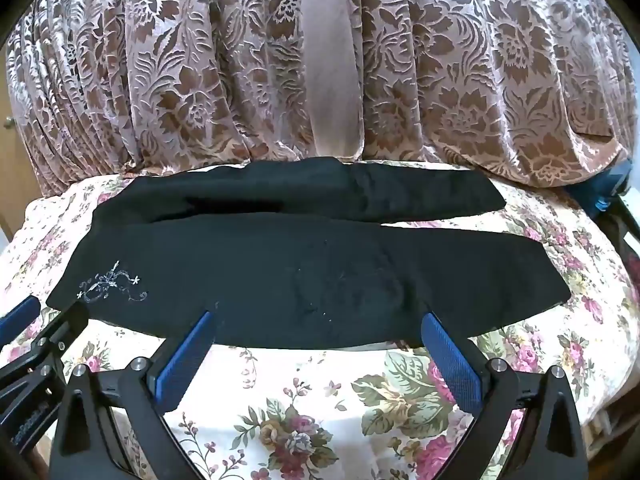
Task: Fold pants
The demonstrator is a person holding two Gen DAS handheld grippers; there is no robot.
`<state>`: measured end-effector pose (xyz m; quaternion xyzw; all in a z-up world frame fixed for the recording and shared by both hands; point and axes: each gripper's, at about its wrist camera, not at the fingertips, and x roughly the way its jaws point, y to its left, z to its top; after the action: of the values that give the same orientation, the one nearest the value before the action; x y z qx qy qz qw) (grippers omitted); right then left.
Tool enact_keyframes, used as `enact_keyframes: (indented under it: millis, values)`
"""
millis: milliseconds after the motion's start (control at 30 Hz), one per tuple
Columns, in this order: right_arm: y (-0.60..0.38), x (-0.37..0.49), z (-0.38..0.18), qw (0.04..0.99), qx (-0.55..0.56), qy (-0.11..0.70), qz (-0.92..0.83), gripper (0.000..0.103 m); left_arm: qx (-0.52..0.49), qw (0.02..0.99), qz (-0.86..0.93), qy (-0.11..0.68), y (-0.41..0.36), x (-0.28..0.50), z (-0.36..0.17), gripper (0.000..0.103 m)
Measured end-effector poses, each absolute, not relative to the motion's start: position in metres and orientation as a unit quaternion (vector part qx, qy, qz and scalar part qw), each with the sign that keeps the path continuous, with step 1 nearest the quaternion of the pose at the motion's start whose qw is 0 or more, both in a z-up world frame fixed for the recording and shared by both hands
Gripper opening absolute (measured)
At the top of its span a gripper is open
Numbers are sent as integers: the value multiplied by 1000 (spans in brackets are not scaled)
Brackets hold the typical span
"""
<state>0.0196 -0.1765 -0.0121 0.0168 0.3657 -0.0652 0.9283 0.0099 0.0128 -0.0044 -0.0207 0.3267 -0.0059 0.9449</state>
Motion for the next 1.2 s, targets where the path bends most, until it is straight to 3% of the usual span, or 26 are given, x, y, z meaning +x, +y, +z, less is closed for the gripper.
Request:
enact_keyframes:
  millis: [1200]
  values:
    - [-186, 14, -5, 934, 17, 349, -73, 103, -45, 940, -12, 337, 19, 12, -9, 78]
